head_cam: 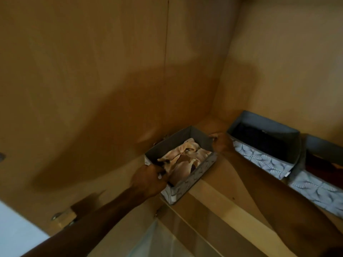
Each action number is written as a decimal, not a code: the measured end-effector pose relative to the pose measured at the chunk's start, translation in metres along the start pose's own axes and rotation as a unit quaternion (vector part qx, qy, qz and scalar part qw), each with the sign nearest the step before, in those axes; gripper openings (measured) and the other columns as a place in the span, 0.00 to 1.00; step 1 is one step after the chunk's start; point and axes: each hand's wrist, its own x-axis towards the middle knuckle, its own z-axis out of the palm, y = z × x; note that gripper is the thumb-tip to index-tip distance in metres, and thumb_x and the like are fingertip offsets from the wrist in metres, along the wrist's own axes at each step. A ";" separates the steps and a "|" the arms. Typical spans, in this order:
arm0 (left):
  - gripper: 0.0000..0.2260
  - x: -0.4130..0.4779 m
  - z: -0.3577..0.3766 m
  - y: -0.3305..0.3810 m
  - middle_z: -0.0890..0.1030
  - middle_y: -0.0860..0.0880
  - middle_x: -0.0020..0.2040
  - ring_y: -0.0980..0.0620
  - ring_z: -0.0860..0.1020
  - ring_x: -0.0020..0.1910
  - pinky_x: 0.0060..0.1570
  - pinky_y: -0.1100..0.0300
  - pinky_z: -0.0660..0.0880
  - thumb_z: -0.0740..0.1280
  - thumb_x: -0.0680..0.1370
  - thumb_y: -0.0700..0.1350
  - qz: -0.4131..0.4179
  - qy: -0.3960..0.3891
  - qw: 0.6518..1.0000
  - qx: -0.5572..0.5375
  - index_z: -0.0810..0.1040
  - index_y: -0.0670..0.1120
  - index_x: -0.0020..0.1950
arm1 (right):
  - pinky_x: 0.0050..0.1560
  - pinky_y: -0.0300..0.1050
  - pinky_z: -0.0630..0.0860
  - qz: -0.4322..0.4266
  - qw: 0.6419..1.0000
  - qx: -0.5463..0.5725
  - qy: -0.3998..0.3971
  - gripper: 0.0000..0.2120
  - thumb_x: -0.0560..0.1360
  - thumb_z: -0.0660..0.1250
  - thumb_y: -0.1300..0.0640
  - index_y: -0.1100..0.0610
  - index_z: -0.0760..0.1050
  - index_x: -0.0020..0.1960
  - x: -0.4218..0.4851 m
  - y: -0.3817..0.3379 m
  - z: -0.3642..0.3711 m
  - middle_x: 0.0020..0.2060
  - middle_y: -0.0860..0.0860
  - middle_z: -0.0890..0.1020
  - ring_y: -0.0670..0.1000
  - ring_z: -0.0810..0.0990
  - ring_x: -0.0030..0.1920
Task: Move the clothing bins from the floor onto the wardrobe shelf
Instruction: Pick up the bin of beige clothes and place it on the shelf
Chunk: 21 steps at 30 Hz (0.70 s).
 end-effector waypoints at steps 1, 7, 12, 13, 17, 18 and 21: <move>0.15 0.012 0.002 0.002 0.84 0.48 0.52 0.47 0.81 0.52 0.46 0.58 0.76 0.63 0.77 0.57 0.005 -0.009 1.000 -0.002 0.81 0.52 0.58 | 0.60 0.51 0.74 0.010 1.000 0.011 -0.003 0.17 0.74 0.60 0.70 0.62 0.81 0.58 0.009 0.003 0.001 0.59 0.61 0.81 0.63 0.77 0.61; 0.36 0.066 0.014 0.016 0.77 0.47 0.67 0.45 0.77 0.60 0.61 0.53 0.73 0.66 0.76 0.57 0.070 -0.090 0.993 0.030 0.52 0.54 0.79 | 0.60 0.54 0.74 -0.016 0.993 0.099 -0.060 0.16 0.73 0.71 0.57 0.59 0.79 0.61 0.031 0.010 -0.001 0.61 0.62 0.78 0.60 0.76 0.61; 0.30 0.093 0.034 0.006 0.66 0.41 0.75 0.40 0.68 0.71 0.67 0.49 0.69 0.65 0.77 0.50 0.090 0.103 0.989 0.063 0.60 0.48 0.78 | 0.66 0.44 0.65 -0.146 0.974 0.064 -0.160 0.40 0.59 0.74 0.33 0.42 0.70 0.69 0.005 0.021 -0.001 0.75 0.49 0.59 0.44 0.54 0.74; 0.31 0.098 0.037 0.003 0.57 0.40 0.79 0.40 0.60 0.76 0.70 0.48 0.65 0.64 0.78 0.51 0.083 0.093 0.989 0.081 0.57 0.48 0.79 | 0.68 0.43 0.63 -0.156 0.973 0.038 -0.167 0.47 0.57 0.74 0.30 0.44 0.66 0.72 0.001 0.024 0.005 0.76 0.47 0.55 0.42 0.50 0.75; 0.36 0.112 0.054 -0.004 0.39 0.40 0.79 0.39 0.46 0.78 0.74 0.45 0.60 0.61 0.78 0.51 0.103 0.029 0.991 0.083 0.44 0.47 0.80 | 0.71 0.50 0.65 -0.205 0.971 -0.015 -0.121 0.47 0.57 0.73 0.29 0.45 0.66 0.71 -0.010 0.022 0.023 0.76 0.47 0.56 0.46 0.51 0.77; 0.37 0.115 0.056 -0.003 0.38 0.40 0.79 0.38 0.44 0.78 0.74 0.45 0.58 0.61 0.78 0.52 0.107 0.027 0.991 0.081 0.43 0.46 0.80 | 0.71 0.50 0.65 -0.194 0.975 -0.012 -0.110 0.46 0.57 0.74 0.30 0.44 0.66 0.71 -0.010 0.022 0.024 0.76 0.47 0.57 0.47 0.52 0.77; 0.42 0.128 0.061 -0.001 0.34 0.41 0.78 0.40 0.40 0.78 0.73 0.45 0.55 0.62 0.76 0.56 0.094 0.001 0.990 0.101 0.38 0.49 0.79 | 0.69 0.52 0.67 -0.180 0.982 -0.022 -0.053 0.42 0.60 0.73 0.37 0.48 0.68 0.70 -0.010 0.024 0.023 0.75 0.51 0.61 0.53 0.58 0.76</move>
